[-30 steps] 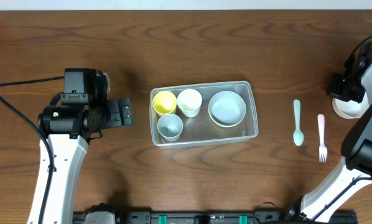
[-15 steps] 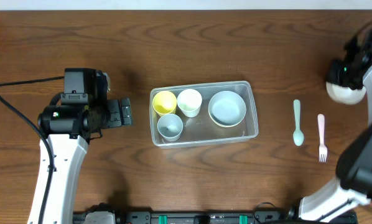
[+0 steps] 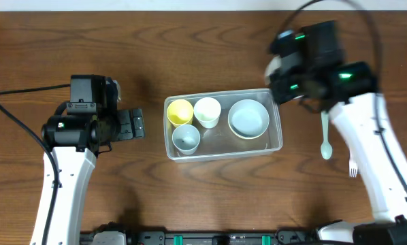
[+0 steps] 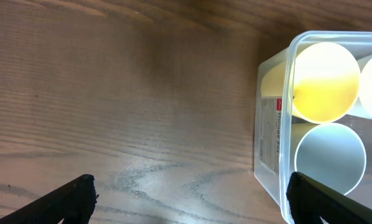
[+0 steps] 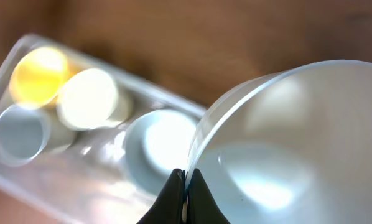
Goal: Pack container
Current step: 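Stack the white bowl onto the bowls in the container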
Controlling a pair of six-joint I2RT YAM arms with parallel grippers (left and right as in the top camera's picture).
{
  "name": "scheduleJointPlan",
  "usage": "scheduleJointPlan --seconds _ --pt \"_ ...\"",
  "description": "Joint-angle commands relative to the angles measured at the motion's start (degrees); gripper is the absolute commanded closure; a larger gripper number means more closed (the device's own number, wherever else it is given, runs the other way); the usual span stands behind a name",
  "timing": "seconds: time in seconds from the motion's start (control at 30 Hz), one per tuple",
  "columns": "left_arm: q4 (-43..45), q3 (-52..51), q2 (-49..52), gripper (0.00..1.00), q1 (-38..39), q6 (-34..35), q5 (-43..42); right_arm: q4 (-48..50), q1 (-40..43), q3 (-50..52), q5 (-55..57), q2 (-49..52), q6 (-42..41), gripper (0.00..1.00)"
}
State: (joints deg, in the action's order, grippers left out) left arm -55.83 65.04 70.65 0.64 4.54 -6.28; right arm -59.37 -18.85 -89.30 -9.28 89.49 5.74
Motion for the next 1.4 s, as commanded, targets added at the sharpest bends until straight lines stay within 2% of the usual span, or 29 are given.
scheduleJointPlan --seconds 0.0,0.23,0.5,0.53,0.6,0.67,0.8,0.93,1.17,1.27,1.37 --pt "-0.39 0.04 -0.2 0.02 -0.09 0.52 -0.61 -0.85 -5.16 0.55 1.27 2.64 1.01 0.99" --pt "-0.39 0.04 -0.2 0.02 -0.09 0.5 -0.61 -2.08 -10.12 0.55 1.97 10.21 0.48 0.99" --pt "-0.37 0.04 -0.2 0.02 -0.09 0.5 -0.61 -3.19 -10.84 0.55 1.95 15.41 0.11 0.98" --pt "-0.37 0.04 -0.2 0.02 -0.09 0.5 -0.61 -3.39 -10.84 0.55 1.95 15.45 0.11 0.92" --pt "-0.35 0.04 -0.2 0.02 -0.09 0.5 -0.61 -3.41 -10.84 0.55 1.95 15.5 0.13 0.72" --pt "-0.37 0.04 -0.2 0.02 -0.09 0.5 -0.61 -3.23 -10.84 0.55 1.99 15.5 0.13 0.63" --pt "-0.37 0.04 -0.2 0.02 -0.09 0.5 -0.61 -3.23 -10.58 0.55 2.47 15.19 -0.22 0.63" --pt "-0.37 0.04 -0.2 0.02 -0.09 0.5 -0.61 -3.02 -9.2 0.46 6.27 13.31 -4.02 0.65" --pt "-0.35 0.04 -0.2 0.02 -0.09 0.5 -0.61 -3.08 -0.13 0.46 16.41 2.97 -15.26 0.58" --pt "-0.37 0.04 -0.2 0.02 -0.09 0.5 -0.61 -3.34 6.71 0.46 15.98 -1.03 -16.63 0.48" --pt "-0.37 0.04 -0.2 0.02 -0.09 0.5 -0.61 -6.05 14.67 0.48 14.73 -2.95 -16.63 0.45"
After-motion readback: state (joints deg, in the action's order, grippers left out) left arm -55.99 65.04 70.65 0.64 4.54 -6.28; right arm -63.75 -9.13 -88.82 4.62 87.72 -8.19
